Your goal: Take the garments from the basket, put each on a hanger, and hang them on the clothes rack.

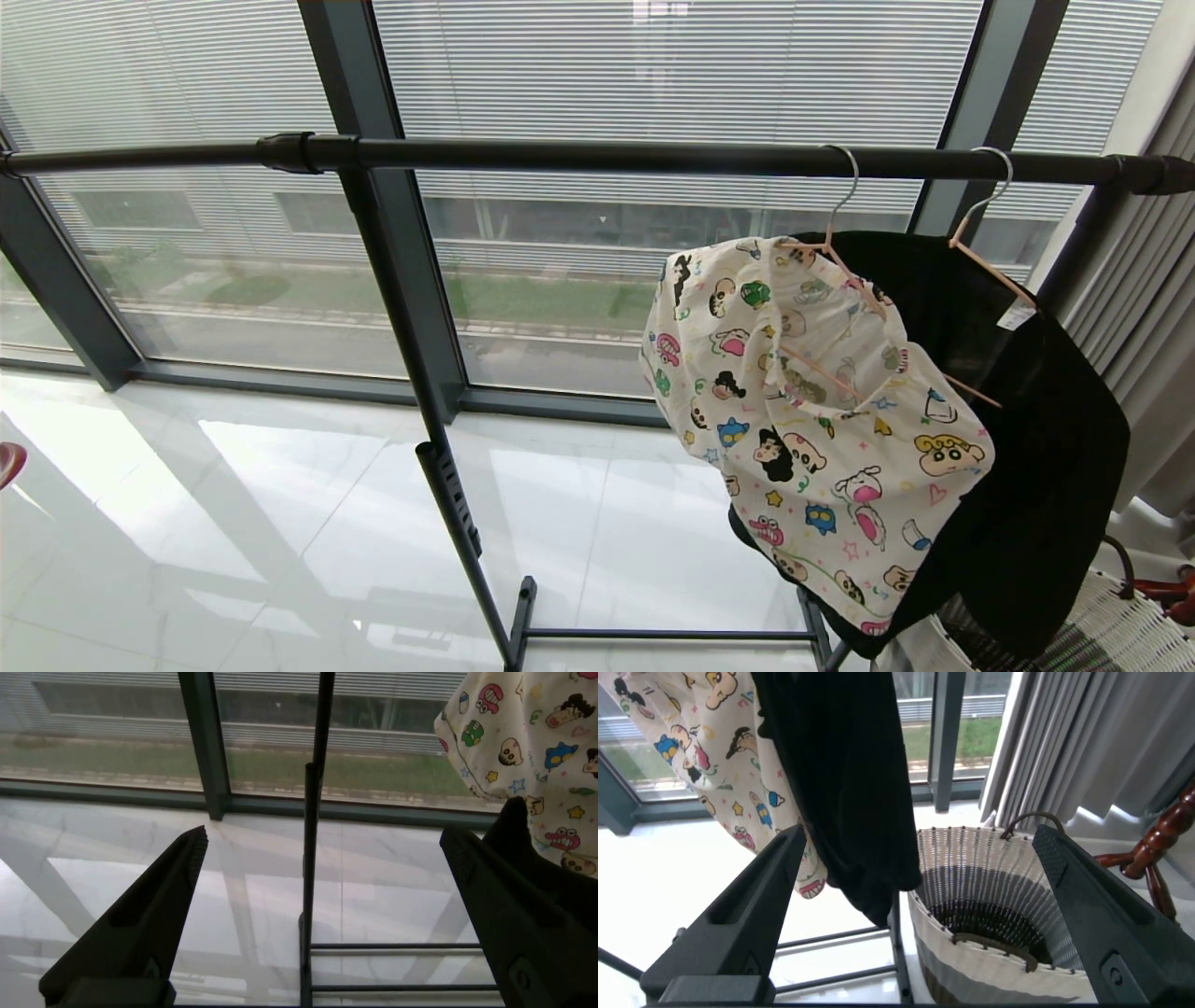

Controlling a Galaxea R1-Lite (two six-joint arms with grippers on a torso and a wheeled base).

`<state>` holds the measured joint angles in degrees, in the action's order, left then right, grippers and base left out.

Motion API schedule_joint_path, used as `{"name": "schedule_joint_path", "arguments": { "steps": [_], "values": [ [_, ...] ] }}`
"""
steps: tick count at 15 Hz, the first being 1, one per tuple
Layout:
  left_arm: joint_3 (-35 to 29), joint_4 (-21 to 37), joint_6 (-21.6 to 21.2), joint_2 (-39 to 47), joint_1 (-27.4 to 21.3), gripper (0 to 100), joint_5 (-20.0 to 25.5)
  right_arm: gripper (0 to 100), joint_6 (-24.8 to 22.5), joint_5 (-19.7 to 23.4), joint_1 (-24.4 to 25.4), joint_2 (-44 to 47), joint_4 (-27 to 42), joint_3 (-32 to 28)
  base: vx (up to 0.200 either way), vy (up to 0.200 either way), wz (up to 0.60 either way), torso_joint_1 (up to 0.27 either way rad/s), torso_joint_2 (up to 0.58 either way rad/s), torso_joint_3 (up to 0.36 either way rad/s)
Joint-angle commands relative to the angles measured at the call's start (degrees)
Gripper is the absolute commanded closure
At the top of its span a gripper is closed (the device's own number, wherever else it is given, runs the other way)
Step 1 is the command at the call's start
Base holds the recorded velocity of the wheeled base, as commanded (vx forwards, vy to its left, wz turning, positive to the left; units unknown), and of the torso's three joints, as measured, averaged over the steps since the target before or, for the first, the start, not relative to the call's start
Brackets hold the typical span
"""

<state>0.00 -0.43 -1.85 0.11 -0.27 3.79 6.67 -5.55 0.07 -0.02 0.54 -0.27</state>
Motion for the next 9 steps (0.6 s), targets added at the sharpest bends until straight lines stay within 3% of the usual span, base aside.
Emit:
{"name": "schedule_joint_path", "arguments": {
  "steps": [1, 9],
  "values": [
    [0.0, 0.0, 0.0, 0.0, 0.0, 0, 0.0, 0, 0.0, 0.0, 0.0, 0.0, 0.0, 0.0, 0.0, 0.0, 0.0, 0.0, 0.0, 0.0],
    [0.0, 0.0, 0.0, 0.0, 0.0, 0, 0.0, 0, 0.0, 0.0, 0.0, 0.0, 0.0, 0.0, 0.0, 0.0, 0.0, 0.0, 0.0, 0.0]
  ]
}}
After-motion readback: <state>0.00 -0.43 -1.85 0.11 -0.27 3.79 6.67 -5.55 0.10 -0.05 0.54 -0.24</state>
